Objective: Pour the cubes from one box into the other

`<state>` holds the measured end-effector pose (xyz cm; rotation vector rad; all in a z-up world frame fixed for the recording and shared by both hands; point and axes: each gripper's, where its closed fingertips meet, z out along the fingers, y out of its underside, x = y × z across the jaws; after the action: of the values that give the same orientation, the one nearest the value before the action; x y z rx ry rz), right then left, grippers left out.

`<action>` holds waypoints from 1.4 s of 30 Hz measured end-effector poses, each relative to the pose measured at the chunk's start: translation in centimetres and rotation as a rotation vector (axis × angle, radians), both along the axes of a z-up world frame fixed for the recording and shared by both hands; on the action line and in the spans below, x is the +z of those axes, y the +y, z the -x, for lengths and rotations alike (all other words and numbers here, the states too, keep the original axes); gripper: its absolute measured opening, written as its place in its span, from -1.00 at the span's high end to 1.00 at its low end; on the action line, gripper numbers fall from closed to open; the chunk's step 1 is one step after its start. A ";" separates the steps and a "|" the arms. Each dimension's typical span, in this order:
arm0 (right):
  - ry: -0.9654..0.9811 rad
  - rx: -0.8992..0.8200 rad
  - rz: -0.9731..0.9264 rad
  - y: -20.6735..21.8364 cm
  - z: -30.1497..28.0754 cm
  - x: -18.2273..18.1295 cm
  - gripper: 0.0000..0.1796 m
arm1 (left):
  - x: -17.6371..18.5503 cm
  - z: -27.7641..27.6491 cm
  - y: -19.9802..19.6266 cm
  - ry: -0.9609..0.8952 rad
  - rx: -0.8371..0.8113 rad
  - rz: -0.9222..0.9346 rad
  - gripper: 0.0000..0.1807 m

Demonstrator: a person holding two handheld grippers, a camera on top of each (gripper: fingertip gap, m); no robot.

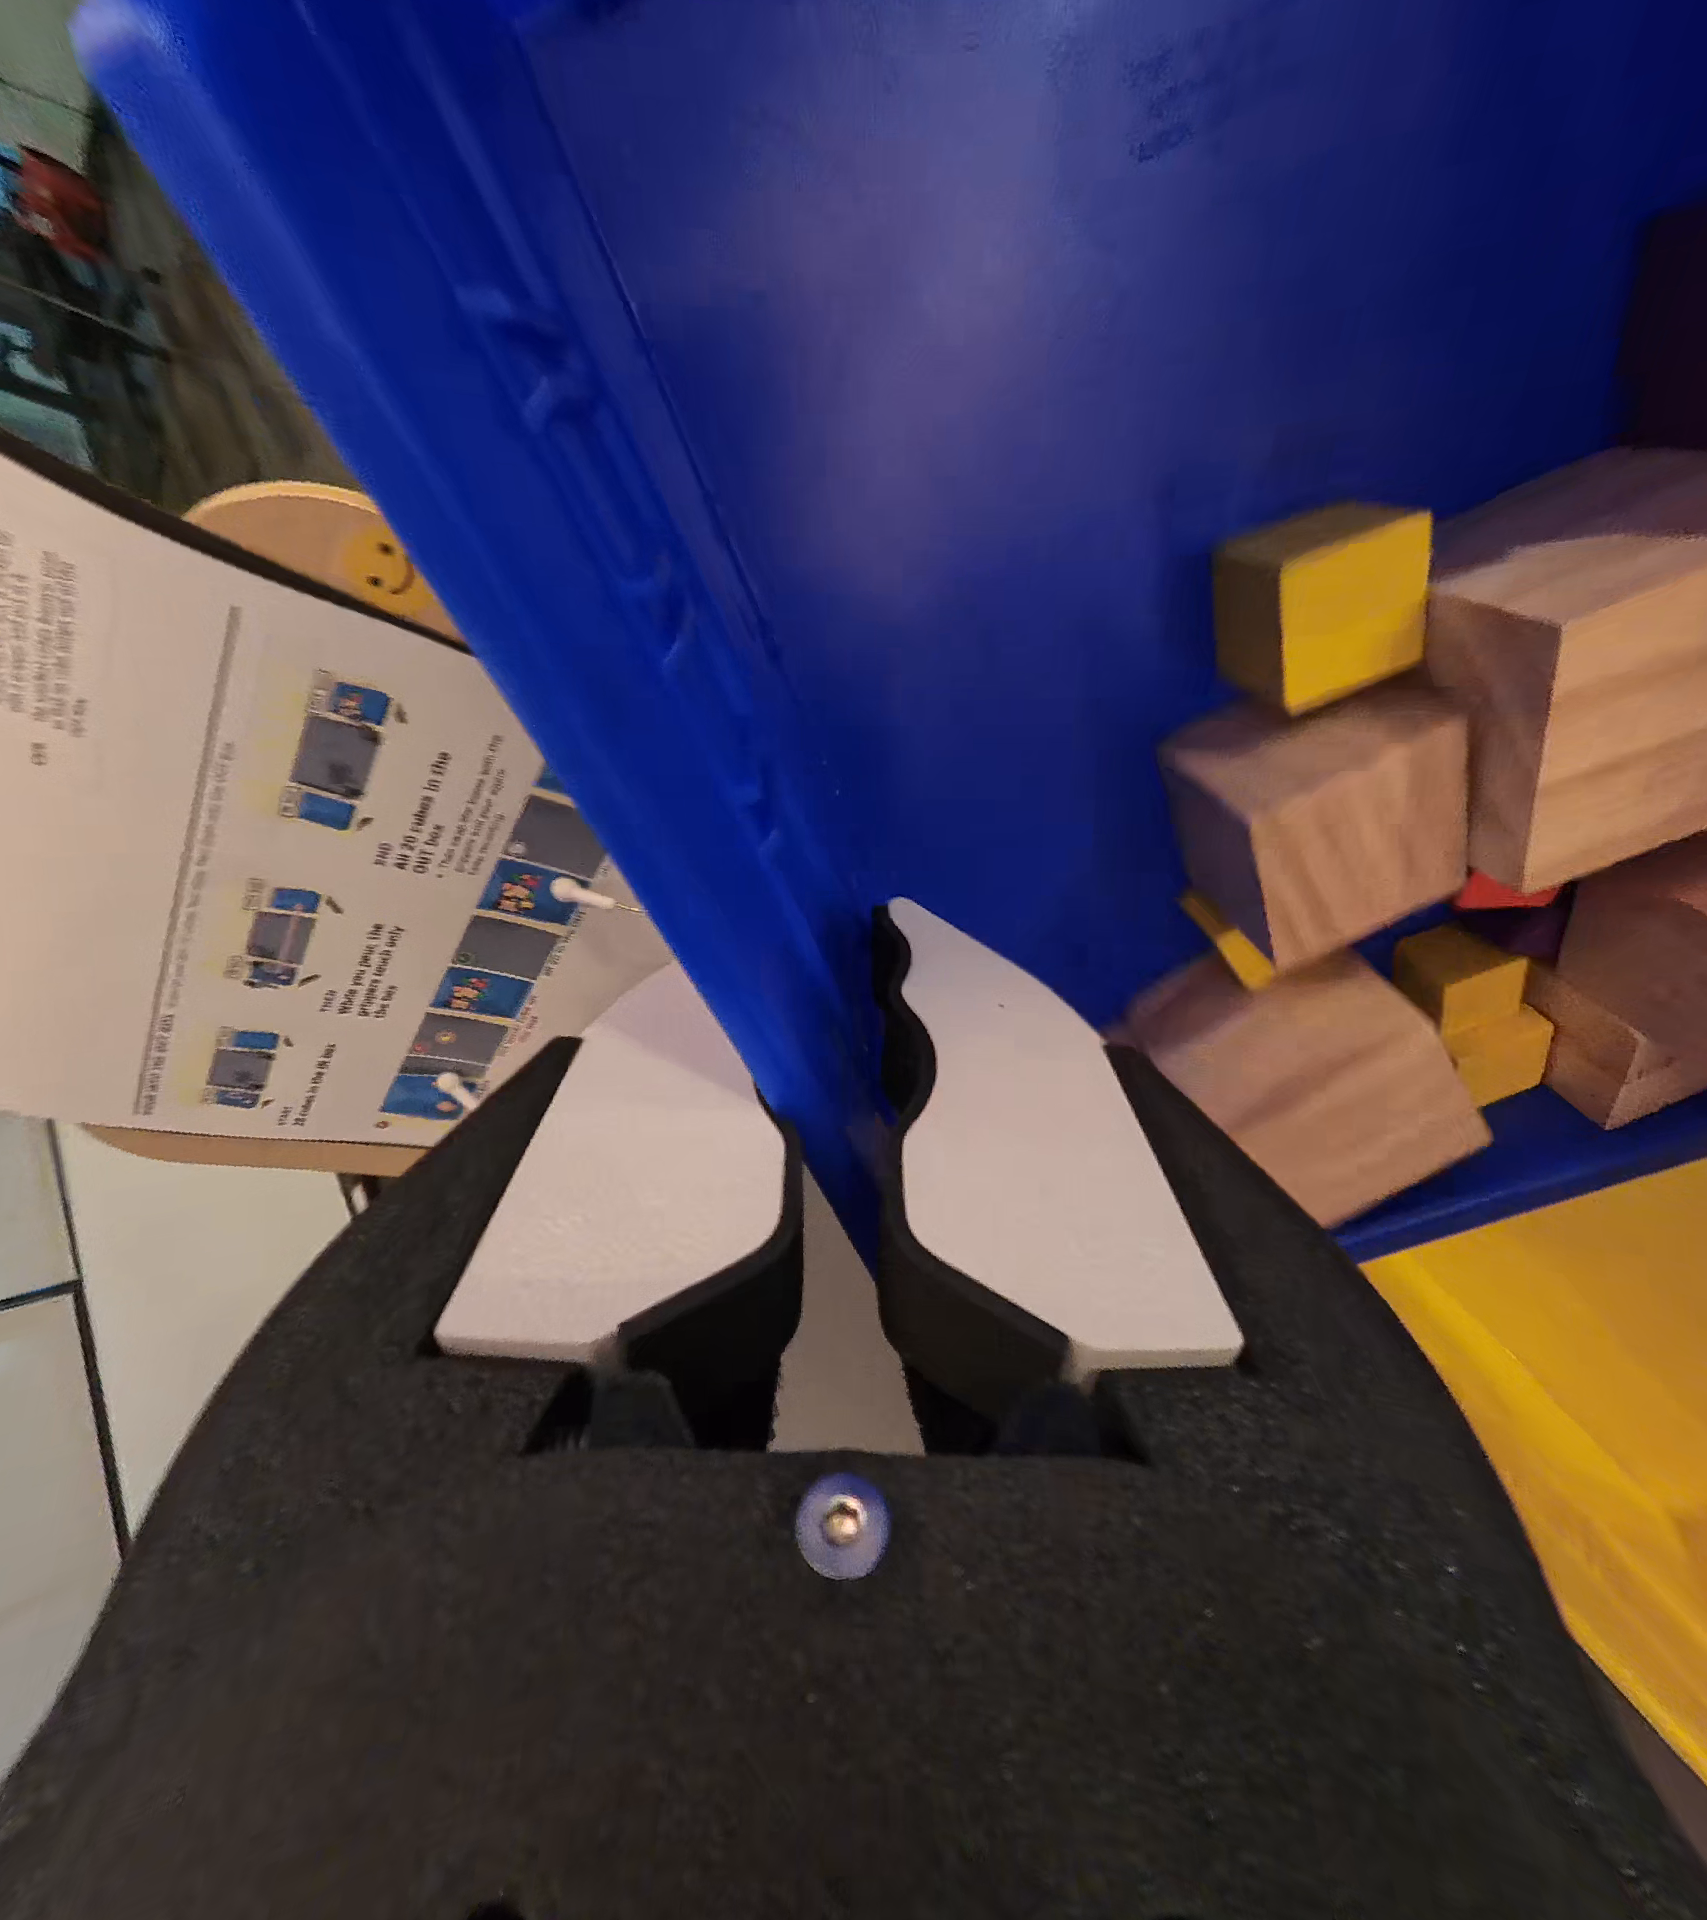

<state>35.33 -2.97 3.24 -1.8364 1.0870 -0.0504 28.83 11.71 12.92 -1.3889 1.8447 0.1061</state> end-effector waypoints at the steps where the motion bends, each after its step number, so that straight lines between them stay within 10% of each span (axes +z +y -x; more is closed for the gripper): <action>1: -0.014 -0.003 -0.007 0.1 0.1 0.3 0.92 | 0.2 0.2 0.0 -0.010 0.004 -0.011 0.89; 42: -0.418 -0.081 -0.140 1.0 -0.2 6.2 0.93 | 3.7 2.2 0.6 -0.389 -0.181 -0.112 0.80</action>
<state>35.57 -2.01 9.48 -1.5649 0.8454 -0.3797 26.64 12.31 16.67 -1.0727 1.6006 -0.1429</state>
